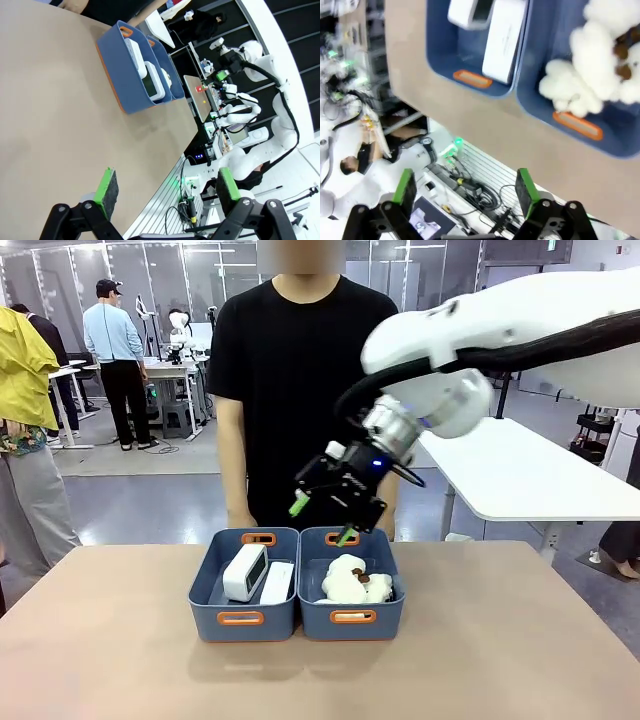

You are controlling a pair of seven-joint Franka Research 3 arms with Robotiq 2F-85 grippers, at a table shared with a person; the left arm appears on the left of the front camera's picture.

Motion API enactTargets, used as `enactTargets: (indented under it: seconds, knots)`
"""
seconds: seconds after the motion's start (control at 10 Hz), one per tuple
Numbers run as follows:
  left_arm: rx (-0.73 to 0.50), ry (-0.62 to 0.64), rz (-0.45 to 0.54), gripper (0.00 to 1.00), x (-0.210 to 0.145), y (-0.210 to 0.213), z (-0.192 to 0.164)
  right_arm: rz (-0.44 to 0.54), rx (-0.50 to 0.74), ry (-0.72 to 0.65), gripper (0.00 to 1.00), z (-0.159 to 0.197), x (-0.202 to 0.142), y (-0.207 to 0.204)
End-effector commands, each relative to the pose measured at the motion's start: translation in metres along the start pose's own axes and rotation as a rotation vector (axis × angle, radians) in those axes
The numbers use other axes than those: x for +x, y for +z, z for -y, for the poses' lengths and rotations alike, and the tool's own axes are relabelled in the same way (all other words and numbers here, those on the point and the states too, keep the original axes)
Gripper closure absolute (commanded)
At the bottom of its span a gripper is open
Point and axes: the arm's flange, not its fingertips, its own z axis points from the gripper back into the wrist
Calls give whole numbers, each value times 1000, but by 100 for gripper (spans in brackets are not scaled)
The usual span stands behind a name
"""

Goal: Sort the digital clocks into the basket.
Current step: Pick up the Digital clock from the table and place it into the empty Plastic storage basket.

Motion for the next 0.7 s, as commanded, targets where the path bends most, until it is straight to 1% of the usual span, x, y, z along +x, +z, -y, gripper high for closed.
enactTargets:
  seconds: [0.0,0.1,0.2,0.4,0.6]
  knots:
    - [2,-4,-6,0,1,1,2,-18,161,41,0,52,-35,25]
    - [2,-4,-6,0,1,1,2,-11,240,46,0,69,-46,38]
    - [2,-4,-6,0,1,1,2,17,305,46,0,89,-59,53]
    - [2,-4,-6,0,1,1,2,58,411,40,0,134,-91,89]
    - [2,-4,-6,0,1,1,2,101,525,18,0,186,-140,124]
